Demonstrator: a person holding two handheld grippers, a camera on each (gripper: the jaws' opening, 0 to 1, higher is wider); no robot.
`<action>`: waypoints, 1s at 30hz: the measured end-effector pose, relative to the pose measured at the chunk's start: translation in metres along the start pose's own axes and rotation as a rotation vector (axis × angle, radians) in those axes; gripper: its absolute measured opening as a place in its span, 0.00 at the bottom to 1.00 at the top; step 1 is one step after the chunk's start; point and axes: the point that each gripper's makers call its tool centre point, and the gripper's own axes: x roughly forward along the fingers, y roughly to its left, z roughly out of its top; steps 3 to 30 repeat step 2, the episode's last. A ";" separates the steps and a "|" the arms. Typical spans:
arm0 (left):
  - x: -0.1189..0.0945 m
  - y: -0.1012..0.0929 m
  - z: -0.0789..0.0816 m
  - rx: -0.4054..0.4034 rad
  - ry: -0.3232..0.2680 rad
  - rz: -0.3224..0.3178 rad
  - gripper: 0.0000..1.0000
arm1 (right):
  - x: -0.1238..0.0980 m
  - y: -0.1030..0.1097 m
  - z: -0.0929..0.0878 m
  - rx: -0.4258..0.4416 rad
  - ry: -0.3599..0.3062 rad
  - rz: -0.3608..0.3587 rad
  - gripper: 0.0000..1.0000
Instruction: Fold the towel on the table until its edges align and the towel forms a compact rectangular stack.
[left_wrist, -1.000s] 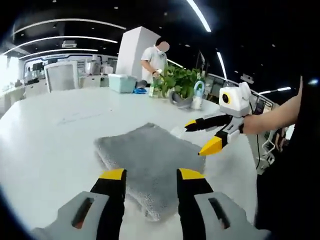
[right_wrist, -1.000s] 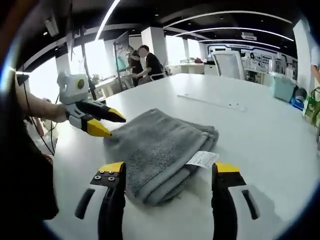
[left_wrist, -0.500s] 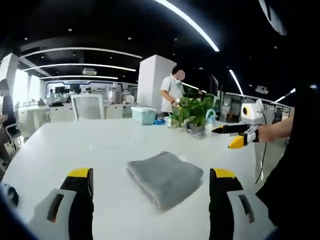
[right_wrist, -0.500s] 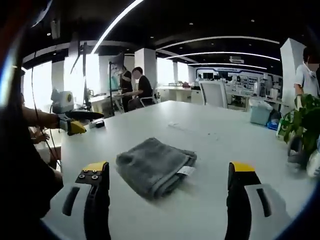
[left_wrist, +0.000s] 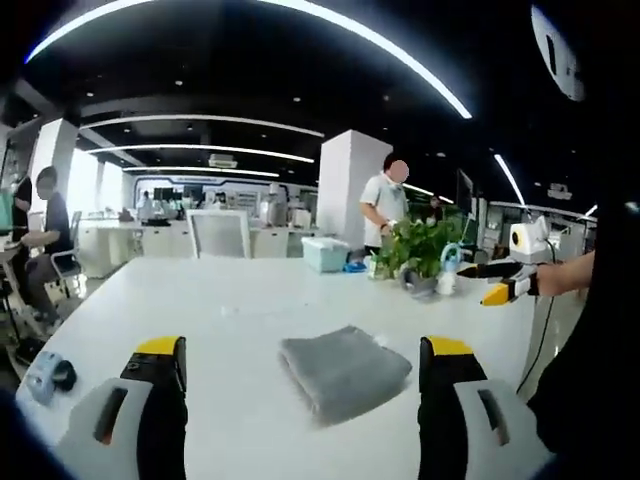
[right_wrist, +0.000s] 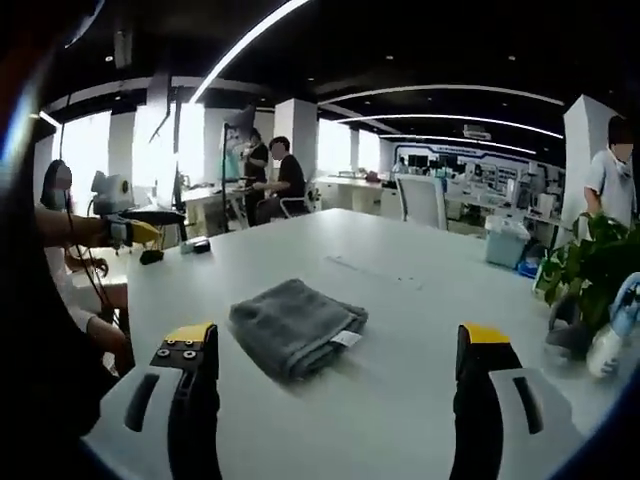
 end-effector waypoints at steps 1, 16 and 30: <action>0.000 -0.004 0.001 0.000 -0.002 0.003 1.00 | -0.002 -0.001 -0.001 0.002 -0.003 -0.001 0.99; 0.000 -0.006 0.001 -0.003 -0.004 0.006 1.00 | -0.005 -0.003 -0.002 0.005 -0.007 -0.007 0.99; 0.000 -0.006 0.001 -0.003 -0.004 0.006 1.00 | -0.005 -0.003 -0.002 0.005 -0.007 -0.007 0.99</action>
